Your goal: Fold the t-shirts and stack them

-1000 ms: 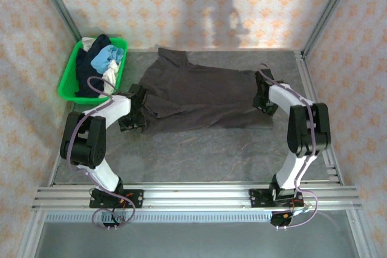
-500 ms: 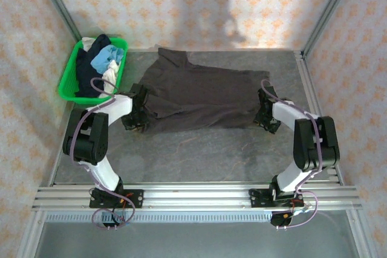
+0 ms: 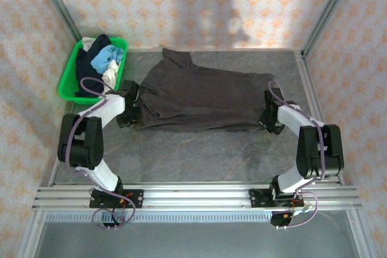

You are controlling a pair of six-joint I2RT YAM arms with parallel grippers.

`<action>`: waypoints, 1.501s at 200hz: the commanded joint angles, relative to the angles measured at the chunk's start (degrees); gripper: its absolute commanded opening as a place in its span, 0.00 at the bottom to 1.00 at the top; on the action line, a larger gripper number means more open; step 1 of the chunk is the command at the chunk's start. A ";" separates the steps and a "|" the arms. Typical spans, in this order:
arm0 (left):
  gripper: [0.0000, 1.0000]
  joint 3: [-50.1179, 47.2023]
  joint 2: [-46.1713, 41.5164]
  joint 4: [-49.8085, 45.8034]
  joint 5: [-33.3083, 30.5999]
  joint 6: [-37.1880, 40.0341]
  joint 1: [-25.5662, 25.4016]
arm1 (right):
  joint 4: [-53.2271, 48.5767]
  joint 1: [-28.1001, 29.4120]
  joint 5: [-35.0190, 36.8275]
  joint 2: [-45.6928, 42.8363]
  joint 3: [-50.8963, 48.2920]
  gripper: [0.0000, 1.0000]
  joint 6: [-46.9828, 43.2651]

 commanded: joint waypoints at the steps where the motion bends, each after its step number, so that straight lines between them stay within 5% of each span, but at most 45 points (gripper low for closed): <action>1: 0.00 -1.21 -2.67 -0.94 -1.85 0.33 1.25 | -5.90 -0.67 3.00 -2.05 -0.43 0.11 -0.15; 32: 0.00 -1.77 -2.25 -1.47 -3.24 -0.28 1.41 | -8.68 -0.68 7.17 -1.06 -1.68 0.13 0.68; 65: 0.00 -3.04 -1.72 -0.79 -3.27 -1.11 1.91 | -8.69 -0.76 9.01 -0.95 -3.42 0.36 1.59; 90: 0.00 -2.51 -1.40 -1.27 -3.44 -1.12 2.04 | -9.43 -0.77 10.34 -1.48 -4.00 0.39 2.33; 103: 0.00 -2.60 -1.86 -1.53 -4.02 -1.46 1.99 | -8.31 -0.81 9.20 -2.77 -4.86 0.35 2.32; 132: 0.00 -4.01 -4.12 -1.89 -5.21 -2.32 2.10 | -9.78 -1.39 9.63 -5.25 -4.01 0.08 1.54; 154: 0.00 -5.83 -5.93 -1.97 -5.88 -3.41 2.44 | -10.85 -2.60 10.20 -8.76 -3.92 0.06 1.19; 190: 0.00 -8.82 -8.35 -2.49 -6.65 -5.54 2.43 | -12.28 -2.68 7.19 -10.73 -4.07 0.31 0.71; 208: 0.29 -8.29 -9.19 -3.71 -6.53 -5.88 2.44 | -13.44 -2.69 6.94 -13.02 -3.30 0.43 0.38; 217: 0.36 -7.80 -9.79 -4.29 -6.40 -5.77 2.43 | -14.18 -2.70 6.58 -14.77 -2.61 0.48 0.16; 259: 0.52 -2.48 -13.64 -8.08 -8.92 -5.26 1.34 | -13.58 -2.69 3.84 -21.72 -0.77 0.62 -1.80; 300: 0.53 5.68 -8.90 -11.11 -14.08 -7.29 -9.35 | -8.89 -2.36 -0.93 -20.51 -1.55 0.63 -1.89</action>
